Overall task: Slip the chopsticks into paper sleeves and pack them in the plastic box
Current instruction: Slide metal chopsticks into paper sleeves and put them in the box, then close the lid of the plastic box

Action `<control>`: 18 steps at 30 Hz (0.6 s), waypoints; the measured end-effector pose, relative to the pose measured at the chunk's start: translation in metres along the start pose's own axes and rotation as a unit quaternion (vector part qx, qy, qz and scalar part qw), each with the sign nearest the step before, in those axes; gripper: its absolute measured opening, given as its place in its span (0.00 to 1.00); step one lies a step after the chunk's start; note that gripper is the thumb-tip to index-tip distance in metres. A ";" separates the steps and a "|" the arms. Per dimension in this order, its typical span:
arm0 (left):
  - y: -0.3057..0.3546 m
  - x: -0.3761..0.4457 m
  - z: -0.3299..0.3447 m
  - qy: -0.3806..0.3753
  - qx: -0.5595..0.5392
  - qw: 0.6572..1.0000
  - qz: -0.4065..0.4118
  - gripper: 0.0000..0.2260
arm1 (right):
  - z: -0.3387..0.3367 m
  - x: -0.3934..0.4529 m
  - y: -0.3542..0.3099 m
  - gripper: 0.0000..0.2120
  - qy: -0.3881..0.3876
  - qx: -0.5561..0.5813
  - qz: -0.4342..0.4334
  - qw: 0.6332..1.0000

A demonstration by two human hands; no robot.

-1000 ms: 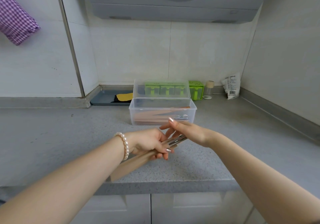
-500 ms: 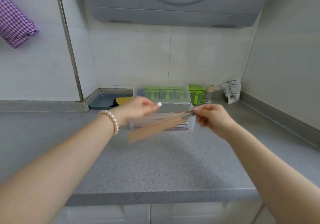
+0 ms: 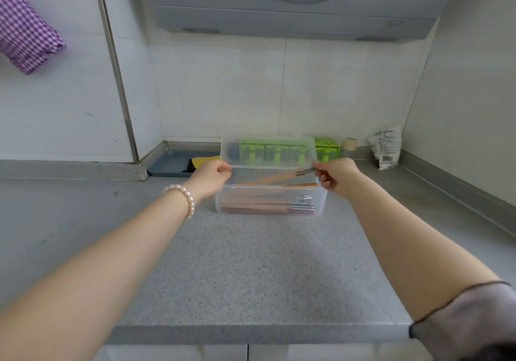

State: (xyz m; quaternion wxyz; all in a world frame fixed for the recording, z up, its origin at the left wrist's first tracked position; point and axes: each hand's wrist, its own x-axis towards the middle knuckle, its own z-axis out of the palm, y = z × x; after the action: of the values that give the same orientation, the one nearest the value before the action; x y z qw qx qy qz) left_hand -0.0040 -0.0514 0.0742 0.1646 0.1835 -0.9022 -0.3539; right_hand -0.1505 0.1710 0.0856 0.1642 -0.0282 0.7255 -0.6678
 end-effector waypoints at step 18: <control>-0.010 -0.014 0.030 -0.050 0.241 0.967 0.065 0.18 | -0.004 -0.006 0.063 0.14 0.024 -0.555 -0.314 0.770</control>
State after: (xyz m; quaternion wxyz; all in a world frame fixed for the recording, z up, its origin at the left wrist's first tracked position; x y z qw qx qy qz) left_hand -0.0022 -0.0344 0.0445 0.0925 0.1406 -0.9779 -0.1237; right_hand -0.1345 0.1832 0.0256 -0.1161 -0.3247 0.9243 -0.1636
